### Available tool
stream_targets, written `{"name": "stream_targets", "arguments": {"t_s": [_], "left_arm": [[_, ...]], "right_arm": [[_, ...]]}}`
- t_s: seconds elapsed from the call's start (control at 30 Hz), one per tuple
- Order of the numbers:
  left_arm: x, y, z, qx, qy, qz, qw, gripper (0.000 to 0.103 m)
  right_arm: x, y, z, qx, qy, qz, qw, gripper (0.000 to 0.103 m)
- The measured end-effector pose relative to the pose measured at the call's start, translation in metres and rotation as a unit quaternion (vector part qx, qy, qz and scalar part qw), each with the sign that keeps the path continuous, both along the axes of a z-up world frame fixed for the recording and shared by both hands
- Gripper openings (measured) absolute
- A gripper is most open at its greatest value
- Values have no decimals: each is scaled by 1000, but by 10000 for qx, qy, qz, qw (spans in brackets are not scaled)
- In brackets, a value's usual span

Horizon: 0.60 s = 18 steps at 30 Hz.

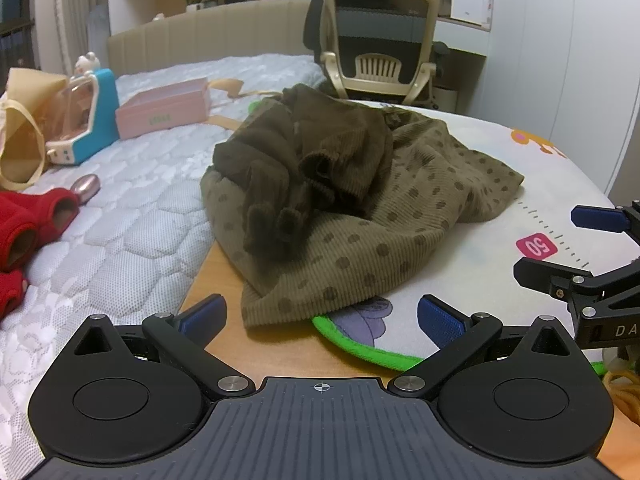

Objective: Fold clothes

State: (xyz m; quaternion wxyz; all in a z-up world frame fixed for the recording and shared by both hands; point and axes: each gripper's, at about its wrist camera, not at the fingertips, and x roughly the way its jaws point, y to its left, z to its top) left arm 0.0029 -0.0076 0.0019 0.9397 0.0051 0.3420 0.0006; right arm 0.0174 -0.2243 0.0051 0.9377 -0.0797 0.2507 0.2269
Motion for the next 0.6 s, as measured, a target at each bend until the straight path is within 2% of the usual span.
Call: {"name": "stream_targets", "arguments": {"t_s": [0.6], "left_arm": [[1,0,-3,-9,94,-12,10000,103]], "right_arm": [[1,0,-2,11,54,10,10000,103]]}}
